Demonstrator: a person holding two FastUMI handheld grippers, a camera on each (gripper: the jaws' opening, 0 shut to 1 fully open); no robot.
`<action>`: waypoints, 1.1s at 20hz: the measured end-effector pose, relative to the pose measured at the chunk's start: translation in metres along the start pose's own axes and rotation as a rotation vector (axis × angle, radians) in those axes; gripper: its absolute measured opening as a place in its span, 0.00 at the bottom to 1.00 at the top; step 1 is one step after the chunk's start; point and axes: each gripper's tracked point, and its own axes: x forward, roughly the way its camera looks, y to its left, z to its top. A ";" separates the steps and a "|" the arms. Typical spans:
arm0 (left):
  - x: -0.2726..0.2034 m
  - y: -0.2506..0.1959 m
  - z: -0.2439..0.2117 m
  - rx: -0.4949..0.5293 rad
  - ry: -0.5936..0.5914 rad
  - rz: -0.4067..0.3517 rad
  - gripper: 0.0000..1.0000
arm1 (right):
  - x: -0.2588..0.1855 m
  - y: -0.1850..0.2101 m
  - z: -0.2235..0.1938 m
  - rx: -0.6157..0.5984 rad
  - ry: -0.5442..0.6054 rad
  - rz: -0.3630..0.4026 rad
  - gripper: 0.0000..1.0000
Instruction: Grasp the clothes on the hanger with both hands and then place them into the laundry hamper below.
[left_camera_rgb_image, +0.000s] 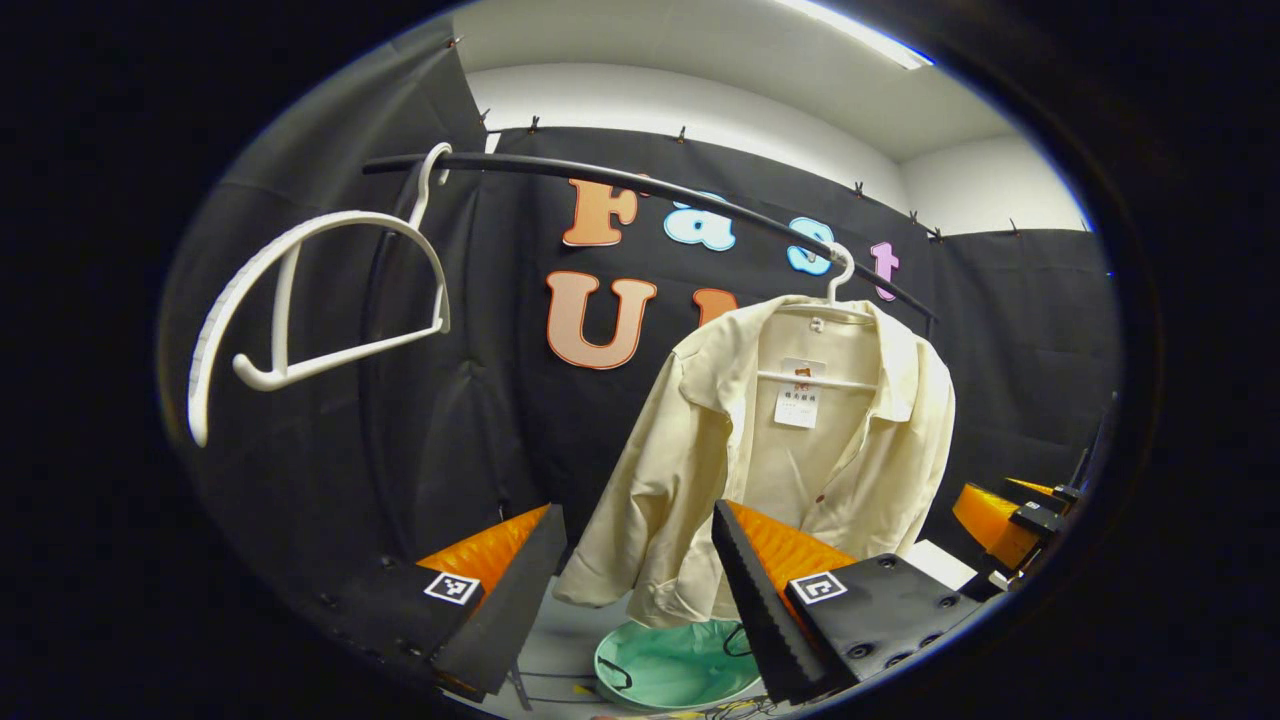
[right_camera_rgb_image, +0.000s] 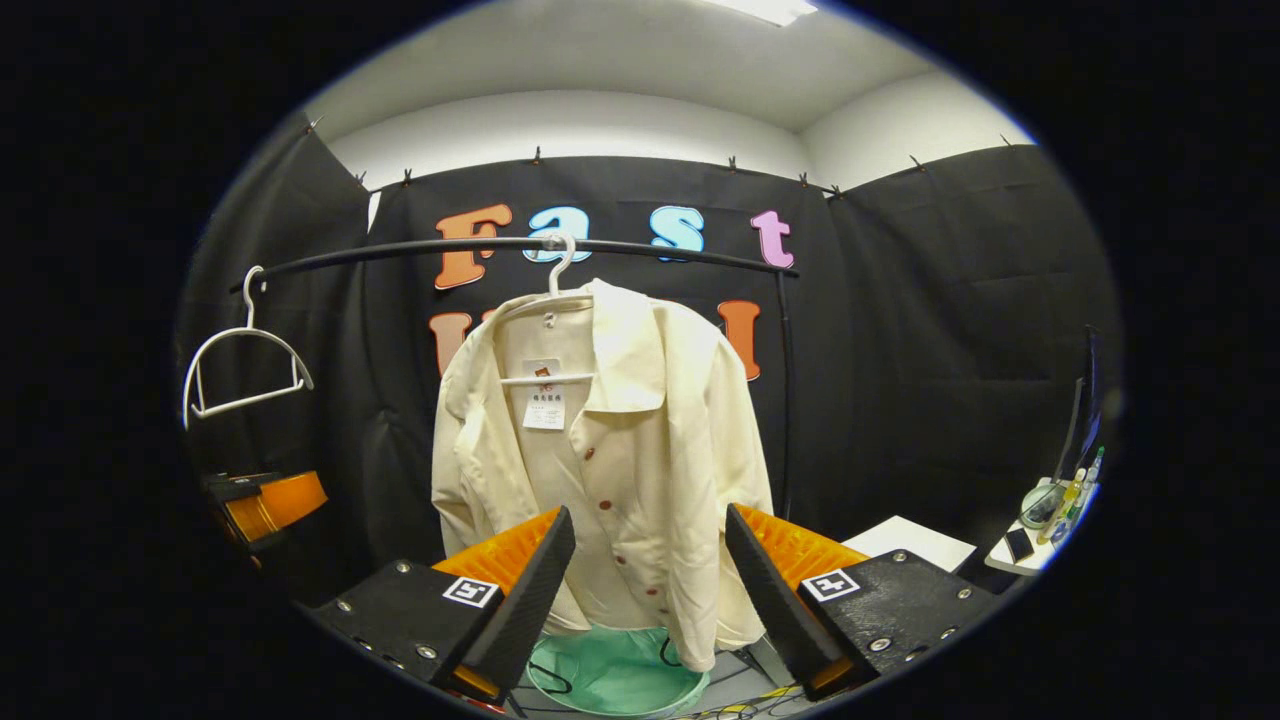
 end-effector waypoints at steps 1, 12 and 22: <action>-0.001 0.003 0.000 0.001 -0.002 0.006 0.97 | 0.005 0.010 0.002 0.001 0.001 0.014 0.94; -0.008 0.030 -0.007 -0.014 0.019 0.038 0.97 | 0.113 0.047 0.026 0.012 -0.059 0.006 0.94; 0.000 0.035 -0.013 0.005 0.035 0.030 0.97 | 0.190 0.040 -0.001 0.062 0.014 -0.024 0.76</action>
